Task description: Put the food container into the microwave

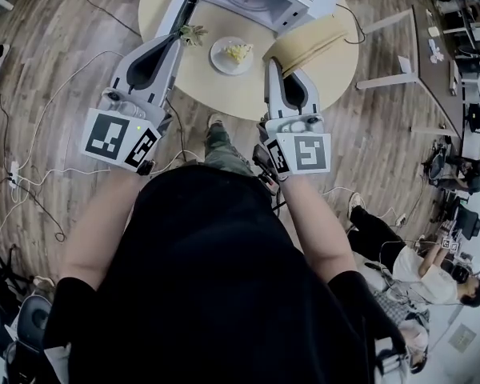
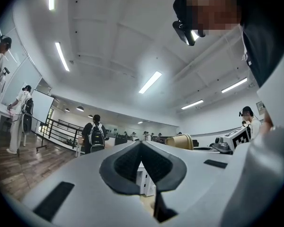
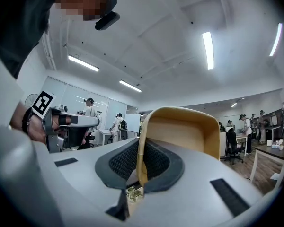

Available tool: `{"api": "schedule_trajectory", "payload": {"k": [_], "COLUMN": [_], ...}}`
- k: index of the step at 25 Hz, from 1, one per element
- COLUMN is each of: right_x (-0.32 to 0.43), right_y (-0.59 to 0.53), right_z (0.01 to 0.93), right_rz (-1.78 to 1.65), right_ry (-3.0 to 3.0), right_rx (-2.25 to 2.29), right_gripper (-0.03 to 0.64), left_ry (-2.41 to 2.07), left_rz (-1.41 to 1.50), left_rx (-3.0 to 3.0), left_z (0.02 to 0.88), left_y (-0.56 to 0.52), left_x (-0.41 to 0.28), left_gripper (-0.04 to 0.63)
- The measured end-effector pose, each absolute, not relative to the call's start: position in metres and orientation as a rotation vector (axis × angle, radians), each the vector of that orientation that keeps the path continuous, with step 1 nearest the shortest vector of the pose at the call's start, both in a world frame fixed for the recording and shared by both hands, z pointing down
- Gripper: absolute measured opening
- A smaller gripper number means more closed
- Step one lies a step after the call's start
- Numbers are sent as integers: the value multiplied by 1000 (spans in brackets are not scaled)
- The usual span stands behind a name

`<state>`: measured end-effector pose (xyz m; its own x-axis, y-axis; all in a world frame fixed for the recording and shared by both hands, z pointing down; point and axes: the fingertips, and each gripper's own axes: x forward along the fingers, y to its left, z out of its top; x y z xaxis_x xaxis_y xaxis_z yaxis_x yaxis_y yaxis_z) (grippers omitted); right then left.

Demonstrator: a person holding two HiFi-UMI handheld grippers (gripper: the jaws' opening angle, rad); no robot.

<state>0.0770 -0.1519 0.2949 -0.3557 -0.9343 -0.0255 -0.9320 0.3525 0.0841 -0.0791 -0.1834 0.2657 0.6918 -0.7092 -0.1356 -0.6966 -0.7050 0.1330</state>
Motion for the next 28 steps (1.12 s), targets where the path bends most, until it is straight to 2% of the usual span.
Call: {"api": "schedule_trajectory", "payload": {"k": [28], "right_x": [80], "right_y": [-255], "right_z": [333], "right_rz": [-193], "right_ry": [-2530], "right_rx": [1521], "right_gripper": [32], "left_ry": [-1220], "left_rz": [-177], "left_rx": [2718], "left_z": [309], "left_y": [-259], "left_x": [-53], "left_gripper": [18]}}
